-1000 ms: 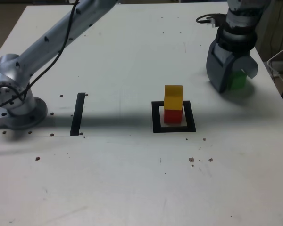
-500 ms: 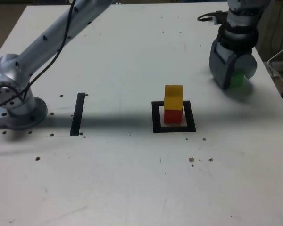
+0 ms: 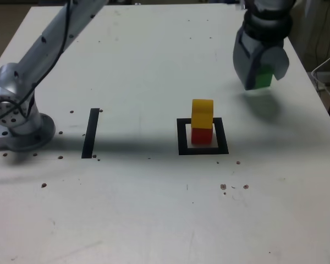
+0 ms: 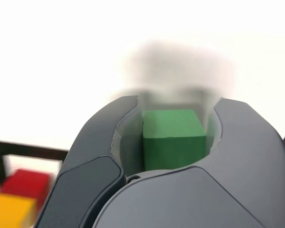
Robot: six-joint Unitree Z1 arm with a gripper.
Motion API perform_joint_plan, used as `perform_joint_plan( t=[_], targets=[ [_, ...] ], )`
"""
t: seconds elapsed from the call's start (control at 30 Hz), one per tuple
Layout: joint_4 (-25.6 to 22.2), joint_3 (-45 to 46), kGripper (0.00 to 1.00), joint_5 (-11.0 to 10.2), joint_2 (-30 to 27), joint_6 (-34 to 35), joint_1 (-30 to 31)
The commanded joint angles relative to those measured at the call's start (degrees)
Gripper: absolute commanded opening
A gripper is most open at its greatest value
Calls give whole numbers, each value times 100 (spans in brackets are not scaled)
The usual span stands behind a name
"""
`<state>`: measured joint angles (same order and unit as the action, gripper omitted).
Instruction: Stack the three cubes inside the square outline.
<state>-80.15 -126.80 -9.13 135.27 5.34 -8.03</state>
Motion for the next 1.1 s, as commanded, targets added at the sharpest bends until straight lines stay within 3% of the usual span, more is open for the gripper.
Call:
perform_joint_plan(
  t=[0.0, 0.4, 0.77, 1.07],
  targets=[
    [-118, 121, 28, -8, -293, -136, 41],
    [-590, 1252, 28, 33, -1560, -1171, 227],
    [-516, 2152, 28, 176, -2254, -1039, 577],
    [-63, 3003, 28, 265, -2610, -866, 845]
  ],
)
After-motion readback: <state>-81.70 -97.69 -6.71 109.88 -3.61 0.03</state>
